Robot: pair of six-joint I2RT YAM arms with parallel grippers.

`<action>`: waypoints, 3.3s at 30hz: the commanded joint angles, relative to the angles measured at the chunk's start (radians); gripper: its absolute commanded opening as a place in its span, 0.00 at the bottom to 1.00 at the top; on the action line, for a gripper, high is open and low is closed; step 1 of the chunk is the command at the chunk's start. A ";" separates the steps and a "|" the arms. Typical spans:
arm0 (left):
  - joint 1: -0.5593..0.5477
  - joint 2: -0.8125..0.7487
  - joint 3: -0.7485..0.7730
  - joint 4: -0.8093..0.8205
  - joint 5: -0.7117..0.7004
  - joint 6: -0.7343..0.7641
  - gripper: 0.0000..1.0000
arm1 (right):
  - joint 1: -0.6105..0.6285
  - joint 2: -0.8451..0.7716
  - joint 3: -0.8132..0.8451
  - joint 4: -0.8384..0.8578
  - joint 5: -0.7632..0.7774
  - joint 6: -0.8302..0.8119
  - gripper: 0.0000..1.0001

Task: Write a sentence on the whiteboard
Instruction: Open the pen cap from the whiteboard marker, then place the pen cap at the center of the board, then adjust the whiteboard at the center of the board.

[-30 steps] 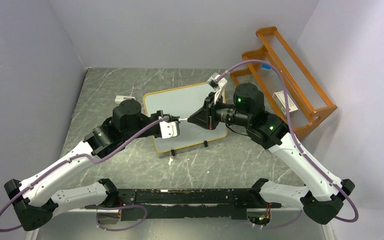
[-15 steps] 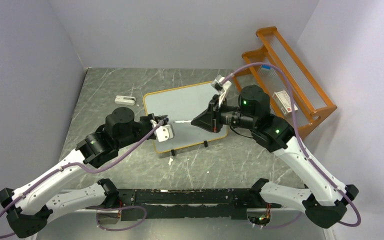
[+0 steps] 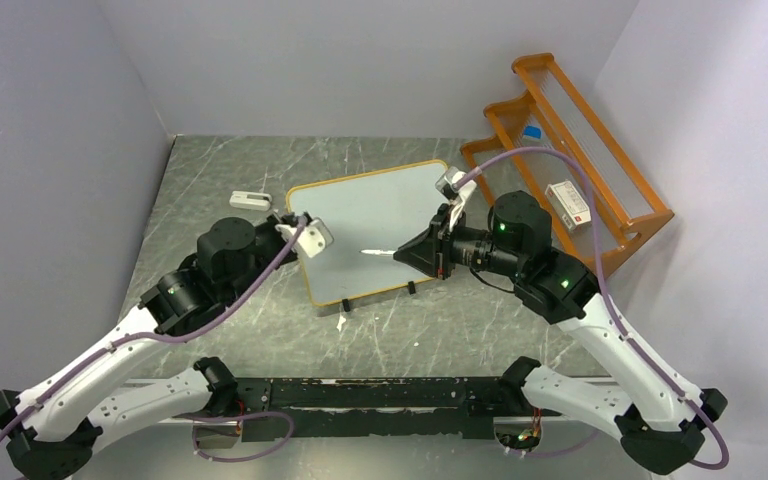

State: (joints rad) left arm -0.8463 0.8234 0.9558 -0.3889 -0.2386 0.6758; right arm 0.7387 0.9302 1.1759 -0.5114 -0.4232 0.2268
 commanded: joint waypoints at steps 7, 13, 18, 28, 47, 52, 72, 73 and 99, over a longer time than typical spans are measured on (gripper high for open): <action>0.274 -0.020 -0.029 0.050 -0.190 -0.345 0.05 | -0.005 -0.084 -0.136 0.184 0.186 -0.013 0.00; 0.568 0.086 -0.055 -0.002 -0.090 -0.540 0.05 | -0.005 -0.112 -0.182 0.214 0.227 -0.016 0.00; 0.692 0.192 -0.126 0.004 -0.005 -0.705 0.06 | -0.005 -0.144 -0.203 0.231 0.263 -0.023 0.00; 0.816 0.416 -0.200 0.076 0.140 -0.793 0.06 | -0.005 -0.190 -0.228 0.226 0.309 -0.035 0.00; 0.877 0.652 -0.192 0.056 0.251 -0.811 0.40 | -0.005 -0.204 -0.248 0.224 0.346 -0.035 0.00; 0.878 0.584 -0.186 0.034 0.240 -0.817 0.55 | -0.005 -0.204 -0.245 0.215 0.357 -0.034 0.00; 0.897 0.188 -0.101 0.325 0.934 -0.920 0.95 | -0.005 -0.176 -0.284 0.253 0.375 -0.030 0.00; 0.907 0.209 -0.097 0.370 0.995 -0.957 0.94 | -0.005 -0.173 -0.282 0.251 0.373 -0.029 0.00; 0.854 0.621 -0.117 1.136 1.456 -1.449 0.18 | 0.003 -0.083 -0.280 0.345 0.273 -0.034 0.00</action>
State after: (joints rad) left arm 0.0128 1.4322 0.8406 0.5659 1.1538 -0.6941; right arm 0.7387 0.8391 0.8951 -0.2134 -0.1287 0.2005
